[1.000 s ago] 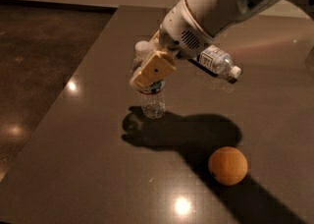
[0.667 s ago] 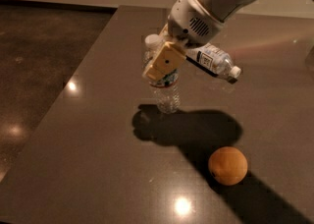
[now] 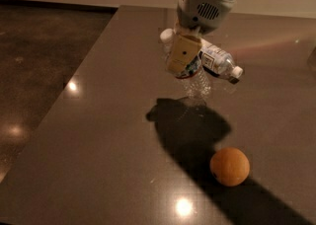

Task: Knock water bottle over

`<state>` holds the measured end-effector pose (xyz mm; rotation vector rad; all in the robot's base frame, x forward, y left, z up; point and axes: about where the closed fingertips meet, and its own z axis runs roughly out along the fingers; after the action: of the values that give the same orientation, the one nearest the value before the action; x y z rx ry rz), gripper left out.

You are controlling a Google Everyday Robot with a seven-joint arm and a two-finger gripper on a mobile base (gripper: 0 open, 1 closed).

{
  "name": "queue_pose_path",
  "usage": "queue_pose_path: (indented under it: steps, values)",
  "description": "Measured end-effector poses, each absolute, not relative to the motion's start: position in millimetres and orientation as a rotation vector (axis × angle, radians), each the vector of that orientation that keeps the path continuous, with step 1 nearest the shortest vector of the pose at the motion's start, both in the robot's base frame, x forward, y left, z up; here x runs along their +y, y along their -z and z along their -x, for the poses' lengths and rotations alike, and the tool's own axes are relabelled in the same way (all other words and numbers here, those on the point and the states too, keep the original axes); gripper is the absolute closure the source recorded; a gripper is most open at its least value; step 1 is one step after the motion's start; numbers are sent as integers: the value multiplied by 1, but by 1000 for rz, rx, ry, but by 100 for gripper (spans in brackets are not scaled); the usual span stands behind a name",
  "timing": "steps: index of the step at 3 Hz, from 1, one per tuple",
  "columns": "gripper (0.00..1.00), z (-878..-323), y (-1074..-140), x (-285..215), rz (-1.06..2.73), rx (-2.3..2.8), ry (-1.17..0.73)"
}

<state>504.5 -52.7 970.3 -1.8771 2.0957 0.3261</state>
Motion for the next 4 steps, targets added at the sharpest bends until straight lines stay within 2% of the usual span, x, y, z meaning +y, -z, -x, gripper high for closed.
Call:
queue_pose_path:
  steps: [2,3,4]
  values:
    - [100,-507,-954,-59,2070,2122,-70]
    - [84,-497,-940,-54,2157,2085,-5]
    - [62,-484,-926,-48,2230,2052,3]
